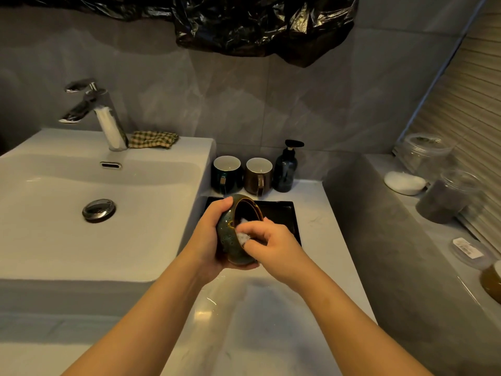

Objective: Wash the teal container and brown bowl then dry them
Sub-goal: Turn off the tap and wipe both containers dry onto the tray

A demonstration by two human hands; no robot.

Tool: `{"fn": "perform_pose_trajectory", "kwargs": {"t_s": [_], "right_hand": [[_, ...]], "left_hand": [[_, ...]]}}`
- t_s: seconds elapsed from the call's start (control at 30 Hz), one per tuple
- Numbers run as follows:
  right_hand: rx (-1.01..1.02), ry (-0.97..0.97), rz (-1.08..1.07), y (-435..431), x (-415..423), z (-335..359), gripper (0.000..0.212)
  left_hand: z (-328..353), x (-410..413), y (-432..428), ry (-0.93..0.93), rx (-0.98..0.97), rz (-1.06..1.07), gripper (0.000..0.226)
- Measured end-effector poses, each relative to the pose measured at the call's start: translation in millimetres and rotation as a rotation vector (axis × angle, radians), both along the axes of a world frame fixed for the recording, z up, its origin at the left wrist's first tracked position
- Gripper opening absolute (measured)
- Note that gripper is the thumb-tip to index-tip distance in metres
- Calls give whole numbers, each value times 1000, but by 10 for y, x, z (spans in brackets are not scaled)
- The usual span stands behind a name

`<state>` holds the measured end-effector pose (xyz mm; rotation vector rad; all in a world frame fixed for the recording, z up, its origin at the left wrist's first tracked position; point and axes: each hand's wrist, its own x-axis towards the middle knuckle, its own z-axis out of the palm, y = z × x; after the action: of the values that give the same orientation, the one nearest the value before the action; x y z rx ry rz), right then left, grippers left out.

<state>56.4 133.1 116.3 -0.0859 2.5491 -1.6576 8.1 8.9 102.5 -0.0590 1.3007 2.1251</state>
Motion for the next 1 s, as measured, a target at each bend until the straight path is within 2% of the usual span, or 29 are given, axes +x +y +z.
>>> {"fn": "perform_pose_trajectory", "kwargs": {"t_s": [0.07, 0.17, 0.23, 0.3, 0.37, 0.4, 0.47, 0.57, 0.63, 0.7, 0.83, 1.0], "right_hand": [[109, 29, 48, 52, -1, -27, 18], [356, 254, -23, 41, -73, -112, 21], [305, 381, -229, 32, -89, -139, 37], [179, 424, -504, 132, -99, -136, 31], [137, 361, -693, 263, -104, -125, 29], [151, 276, -720, 305, -115, -142, 34], [138, 63, -667, 300, -133, -195, 39], [-70, -120, -494, 189, -143, -328, 29], [-193, -163, -459, 145, -163, -350, 15], [-230, -164, -501, 156, -181, -348, 13], [-55, -123, -546, 255, -151, -380, 19], [124, -110, -550, 287, -126, -434, 36]], "left_hand": [[-27, 18, 19, -12, 22, 10, 45], [-54, 37, 76, -50, 92, 41, 47], [-61, 43, 101, -67, 123, 55, 48], [-95, 30, 69, -81, 127, 69, 46], [-124, 10, 15, -126, 155, 102, 43], [-139, -2, -4, -145, 178, 112, 43], [-134, -23, -2, -187, 229, 119, 47], [-125, -36, 52, -208, 238, 104, 55], [-159, -44, 83, -183, 154, 117, 55], [-172, -41, 106, -107, 41, 124, 50], [-159, -45, 154, 179, -333, 151, 21], [-230, -38, 200, 421, -738, 113, 24]]}}
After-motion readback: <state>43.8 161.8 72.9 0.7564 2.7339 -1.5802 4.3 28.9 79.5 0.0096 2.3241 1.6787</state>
